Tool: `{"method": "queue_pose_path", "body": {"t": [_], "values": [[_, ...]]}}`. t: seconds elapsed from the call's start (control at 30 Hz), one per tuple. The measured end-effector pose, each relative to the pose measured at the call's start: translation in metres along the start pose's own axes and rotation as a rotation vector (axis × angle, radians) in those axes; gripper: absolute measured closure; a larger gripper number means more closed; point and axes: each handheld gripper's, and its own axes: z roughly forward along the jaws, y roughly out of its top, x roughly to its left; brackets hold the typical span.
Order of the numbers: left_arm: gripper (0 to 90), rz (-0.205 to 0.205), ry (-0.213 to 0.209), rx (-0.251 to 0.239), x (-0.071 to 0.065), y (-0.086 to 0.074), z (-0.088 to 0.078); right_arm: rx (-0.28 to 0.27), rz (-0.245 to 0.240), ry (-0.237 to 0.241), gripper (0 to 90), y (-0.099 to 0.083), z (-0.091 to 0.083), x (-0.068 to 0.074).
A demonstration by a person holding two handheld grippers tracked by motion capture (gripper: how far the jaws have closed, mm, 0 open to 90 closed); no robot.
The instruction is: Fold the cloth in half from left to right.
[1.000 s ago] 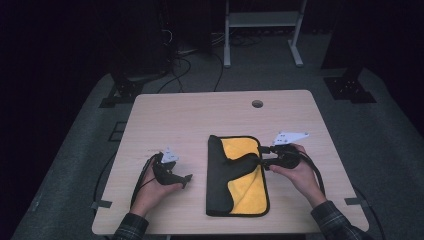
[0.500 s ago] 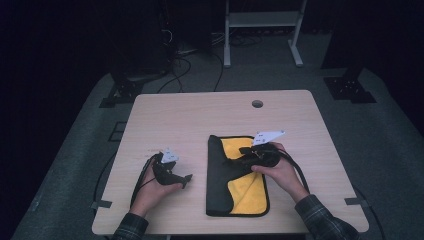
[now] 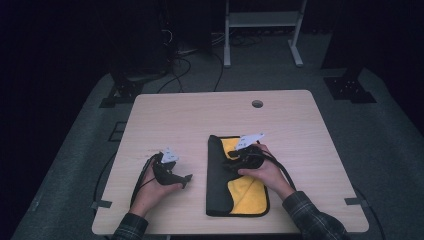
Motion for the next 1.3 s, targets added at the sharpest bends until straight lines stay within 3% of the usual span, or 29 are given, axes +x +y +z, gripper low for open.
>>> {"method": "queue_pose_path", "body": {"t": [0.27,0.43,0.7,1.0,1.3], "values": [[0.0,-0.004,0.0,-0.004,0.0,0.0,0.0,0.0,-0.004,0.003,70.6,0.006,0.006,0.001],[0.0,-0.004,0.0,-0.005,0.0,0.0,0.0,-0.01,0.031,-0.007,82.0,0.006,0.0,-0.002],[0.0,-0.002,0.0,-0.003,0.0,0.0,0.0,-0.05,0.099,-0.003,84.0,0.01,-0.012,-0.015],[0.0,-0.002,0.0,0.0,0.0,0.0,0.0,-0.109,0.15,-0.05,83.9,0.015,-0.024,-0.034],[0.0,-0.002,0.0,-0.001,0.0,0.0,0.0,-0.152,0.243,-0.166,83.7,0.017,-0.037,-0.075]]}}
